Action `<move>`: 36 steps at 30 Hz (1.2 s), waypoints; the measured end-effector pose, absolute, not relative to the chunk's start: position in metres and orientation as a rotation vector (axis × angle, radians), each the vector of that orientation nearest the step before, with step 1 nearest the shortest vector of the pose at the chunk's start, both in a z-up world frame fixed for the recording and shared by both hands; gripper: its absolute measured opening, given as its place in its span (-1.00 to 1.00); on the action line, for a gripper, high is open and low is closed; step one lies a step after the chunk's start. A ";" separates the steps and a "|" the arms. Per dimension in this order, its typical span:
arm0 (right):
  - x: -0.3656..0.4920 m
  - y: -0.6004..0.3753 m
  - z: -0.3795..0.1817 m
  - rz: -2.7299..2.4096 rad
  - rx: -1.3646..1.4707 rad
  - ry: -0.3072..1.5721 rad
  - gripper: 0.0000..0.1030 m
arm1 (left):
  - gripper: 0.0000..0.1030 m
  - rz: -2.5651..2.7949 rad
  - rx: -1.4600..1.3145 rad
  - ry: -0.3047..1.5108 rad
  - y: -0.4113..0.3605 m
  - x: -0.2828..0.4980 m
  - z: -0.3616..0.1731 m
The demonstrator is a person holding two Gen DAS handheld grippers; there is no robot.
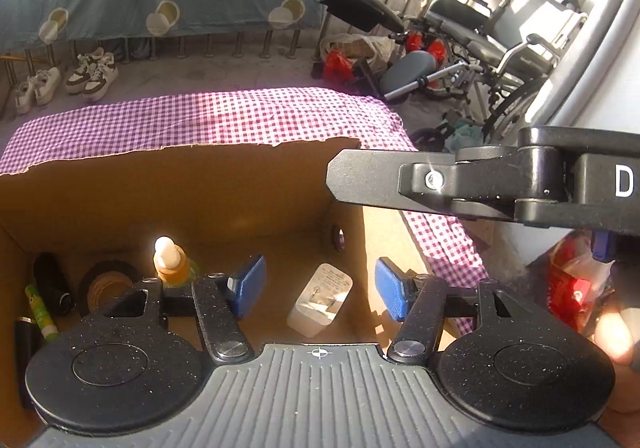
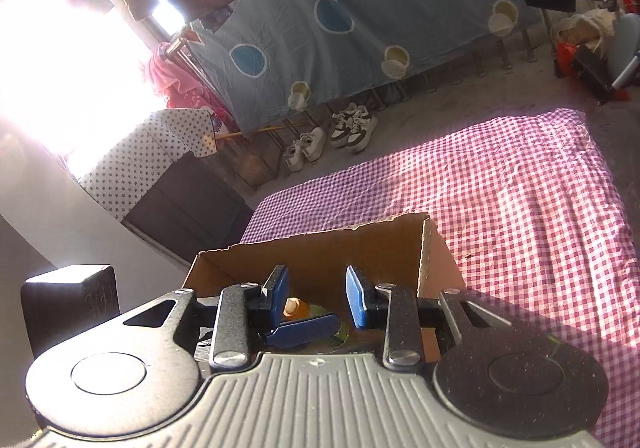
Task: Organize rigid objects
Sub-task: 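Carry the white plug adapter into the box and open the left tool, then withdraw the open left tool from the box, then close the left tool on the gold-lidded round jar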
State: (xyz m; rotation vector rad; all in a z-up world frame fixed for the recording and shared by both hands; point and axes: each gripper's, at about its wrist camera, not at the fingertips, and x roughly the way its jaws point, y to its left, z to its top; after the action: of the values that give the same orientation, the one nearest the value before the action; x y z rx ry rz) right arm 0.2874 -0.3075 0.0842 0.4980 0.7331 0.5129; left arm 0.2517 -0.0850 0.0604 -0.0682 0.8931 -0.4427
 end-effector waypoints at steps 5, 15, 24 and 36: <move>0.225 -0.328 0.108 0.547 0.580 0.620 -0.33 | 0.64 -0.505 -0.032 0.786 -0.070 0.198 0.095; 0.120 -0.328 0.094 0.634 0.744 0.566 -0.31 | 0.99 -0.553 0.062 0.700 -0.022 0.092 0.107; 0.102 -0.278 0.032 0.658 0.797 0.764 -0.24 | 0.99 -0.520 0.038 0.797 0.006 0.062 0.051; 0.145 -0.208 -0.017 0.565 0.628 0.923 -0.24 | 0.99 -0.448 0.108 0.758 -0.009 0.077 -0.012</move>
State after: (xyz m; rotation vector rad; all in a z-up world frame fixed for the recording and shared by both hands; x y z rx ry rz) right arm 0.1446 -0.2083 -0.0167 0.6284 0.9234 0.5653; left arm 0.0773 -0.0090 -0.0123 0.1083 0.7582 -0.4478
